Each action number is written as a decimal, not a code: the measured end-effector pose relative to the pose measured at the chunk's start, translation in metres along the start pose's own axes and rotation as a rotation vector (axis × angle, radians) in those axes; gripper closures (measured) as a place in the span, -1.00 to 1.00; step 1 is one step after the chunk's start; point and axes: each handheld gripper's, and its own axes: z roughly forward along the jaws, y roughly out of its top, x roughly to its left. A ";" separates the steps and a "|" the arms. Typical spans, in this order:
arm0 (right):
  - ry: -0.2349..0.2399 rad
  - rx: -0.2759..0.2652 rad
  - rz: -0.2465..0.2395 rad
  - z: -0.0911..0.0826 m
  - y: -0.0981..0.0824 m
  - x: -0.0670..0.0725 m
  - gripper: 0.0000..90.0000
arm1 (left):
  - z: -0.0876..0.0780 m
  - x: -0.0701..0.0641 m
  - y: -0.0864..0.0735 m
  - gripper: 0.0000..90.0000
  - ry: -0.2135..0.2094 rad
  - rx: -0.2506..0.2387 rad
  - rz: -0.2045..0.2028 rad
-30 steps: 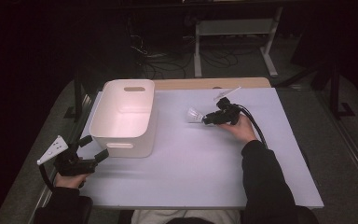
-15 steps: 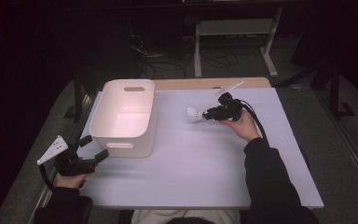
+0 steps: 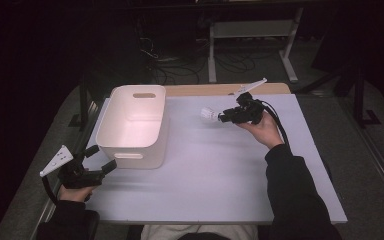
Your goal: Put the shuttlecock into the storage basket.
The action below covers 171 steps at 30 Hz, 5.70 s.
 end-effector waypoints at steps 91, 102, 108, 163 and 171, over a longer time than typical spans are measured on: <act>0.092 -0.141 -0.265 -0.034 0.169 0.118 0.45 | 0.000 0.000 0.000 -1.00 -0.004 -0.006 0.001; 0.156 -0.121 -0.291 -0.001 0.178 0.138 0.45 | -0.001 0.000 0.000 -1.00 -0.005 -0.006 0.001; 0.180 -0.107 -0.293 0.014 0.178 0.145 0.45 | -0.001 0.000 0.000 -1.00 -0.007 -0.006 0.004; 0.288 0.029 -0.252 0.103 0.134 0.154 0.45 | 0.000 0.001 0.000 -1.00 -0.009 -0.004 -0.006; 0.297 0.063 -0.262 0.110 0.128 0.158 0.45 | 0.000 0.001 0.000 -1.00 -0.009 -0.001 -0.005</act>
